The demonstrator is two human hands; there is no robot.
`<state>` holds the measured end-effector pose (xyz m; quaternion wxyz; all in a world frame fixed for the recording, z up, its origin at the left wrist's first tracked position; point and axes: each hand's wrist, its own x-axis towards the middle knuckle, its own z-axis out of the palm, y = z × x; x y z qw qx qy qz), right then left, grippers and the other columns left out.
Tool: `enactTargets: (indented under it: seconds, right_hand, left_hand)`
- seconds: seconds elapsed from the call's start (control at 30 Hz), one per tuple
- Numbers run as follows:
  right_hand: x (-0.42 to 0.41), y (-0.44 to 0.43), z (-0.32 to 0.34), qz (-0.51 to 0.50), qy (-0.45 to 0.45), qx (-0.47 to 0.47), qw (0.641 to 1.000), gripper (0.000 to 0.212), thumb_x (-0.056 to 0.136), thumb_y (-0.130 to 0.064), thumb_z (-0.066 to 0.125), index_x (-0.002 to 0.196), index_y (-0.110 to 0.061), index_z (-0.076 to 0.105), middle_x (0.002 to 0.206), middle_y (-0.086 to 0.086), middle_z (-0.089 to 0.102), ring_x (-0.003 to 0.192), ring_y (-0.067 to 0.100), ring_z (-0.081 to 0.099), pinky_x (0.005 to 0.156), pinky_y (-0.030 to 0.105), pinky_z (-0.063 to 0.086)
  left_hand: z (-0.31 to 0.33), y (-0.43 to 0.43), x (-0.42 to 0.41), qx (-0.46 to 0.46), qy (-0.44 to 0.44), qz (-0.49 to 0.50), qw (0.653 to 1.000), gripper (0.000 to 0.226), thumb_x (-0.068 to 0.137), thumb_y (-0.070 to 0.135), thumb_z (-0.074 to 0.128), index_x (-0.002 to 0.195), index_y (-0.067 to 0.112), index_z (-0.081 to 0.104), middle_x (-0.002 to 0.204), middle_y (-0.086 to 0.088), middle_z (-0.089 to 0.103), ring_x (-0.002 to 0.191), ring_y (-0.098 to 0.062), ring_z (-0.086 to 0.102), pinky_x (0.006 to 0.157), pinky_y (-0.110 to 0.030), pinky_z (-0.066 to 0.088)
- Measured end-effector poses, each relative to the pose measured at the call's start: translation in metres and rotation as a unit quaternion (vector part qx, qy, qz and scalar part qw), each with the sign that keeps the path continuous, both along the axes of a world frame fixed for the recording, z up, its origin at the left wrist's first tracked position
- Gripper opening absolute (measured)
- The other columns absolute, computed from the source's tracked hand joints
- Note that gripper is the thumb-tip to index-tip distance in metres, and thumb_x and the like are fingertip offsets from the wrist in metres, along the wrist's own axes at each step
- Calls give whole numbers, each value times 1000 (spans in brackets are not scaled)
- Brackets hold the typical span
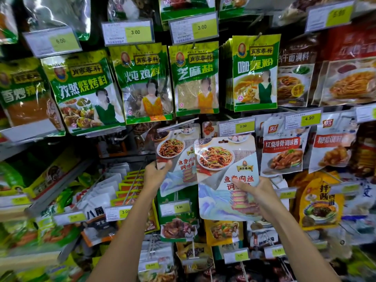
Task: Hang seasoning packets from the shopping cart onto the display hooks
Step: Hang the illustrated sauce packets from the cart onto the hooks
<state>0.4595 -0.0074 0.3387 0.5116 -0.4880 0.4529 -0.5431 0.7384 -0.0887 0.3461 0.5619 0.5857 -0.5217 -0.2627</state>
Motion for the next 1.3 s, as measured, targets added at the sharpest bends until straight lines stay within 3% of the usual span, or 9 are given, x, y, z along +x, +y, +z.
enactTargets:
  seconds: [0.07, 0.13, 0.27, 0.43, 0.53, 0.67, 0.83, 1.07, 1.3]
  right_hand:
    - [4, -2, 1, 5, -2, 1, 1000, 36, 67, -32, 81, 92, -9, 71, 84, 10, 75, 75, 32, 72, 61, 56, 58]
    - [10, -3, 2, 19, -11, 2, 1000, 36, 65, -34, 81, 90, -10, 71, 82, 9, 75, 72, 32, 72, 55, 49, 58]
    - [32, -7, 4, 53, -37, 4, 998, 35, 64, -33, 80, 91, -13, 70, 85, 7, 75, 72, 29, 73, 50, 44, 58]
    - [56, -10, 4, 83, -28, 8, 996, 28, 72, -29, 79, 94, -15, 69, 89, 6, 75, 77, 27, 73, 53, 40, 59]
    - [57, -15, 6, -19, 74, -77, 994, 30, 80, -30, 73, 104, -17, 61, 94, -5, 70, 84, 12, 69, 64, 22, 54]
    - [38, -28, 23, -267, 272, -317, 868, 23, 95, -18, 52, 118, -12, 55, 112, 1, 57, 106, 20, 53, 90, 29, 43]
    - [26, -60, 52, -347, 413, -430, 724, 41, 97, -17, 47, 135, -3, 46, 140, 14, 46, 130, 26, 38, 112, 36, 27]
    - [27, -92, 53, -341, 491, -437, 672, 47, 100, -25, 37, 143, -5, 38, 149, 13, 38, 141, 26, 28, 118, 37, 20]
    - [25, -102, 52, -369, 479, -452, 655, 43, 101, -23, 42, 140, -4, 42, 145, 15, 42, 139, 26, 30, 118, 30, 15]
  left_hand:
    - [-4, 17, 4, -49, -75, 92, 992, 37, 88, 31, 65, 112, 4, 58, 102, -5, 63, 89, -16, 59, 79, -32, 48]
    - [-4, 41, -1, -103, -71, 92, 988, 45, 87, 44, 61, 121, 17, 51, 109, 8, 57, 95, -7, 55, 79, -24, 45]
    - [15, 67, -31, -33, 44, -141, 988, 42, 71, 57, 61, 105, 33, 58, 97, 22, 66, 89, 13, 61, 68, -4, 46]
    - [12, 59, -39, -36, 142, -165, 975, 32, 67, 35, 73, 92, 15, 70, 91, -4, 75, 89, -24, 69, 77, -33, 56]
    - [8, 53, -29, -38, 192, -152, 969, 33, 65, 31, 77, 92, 13, 72, 96, -10, 74, 94, -28, 69, 83, -40, 55]
    - [7, 42, -11, -46, 203, -120, 971, 40, 59, 36, 79, 91, 13, 73, 97, -12, 73, 96, -30, 68, 87, -43, 53]
    - [9, 23, 4, -41, 202, -92, 974, 35, 59, 35, 78, 87, 16, 73, 96, -9, 74, 98, -30, 67, 89, -43, 53]
    - [6, 0, 4, -28, 211, -101, 972, 36, 59, 36, 78, 88, 14, 73, 94, -7, 74, 97, -29, 68, 86, -41, 54]
    - [2, -18, 3, -6, 207, -68, 976, 12, 73, 25, 76, 83, 18, 73, 88, -2, 75, 91, -21, 70, 82, -36, 55]
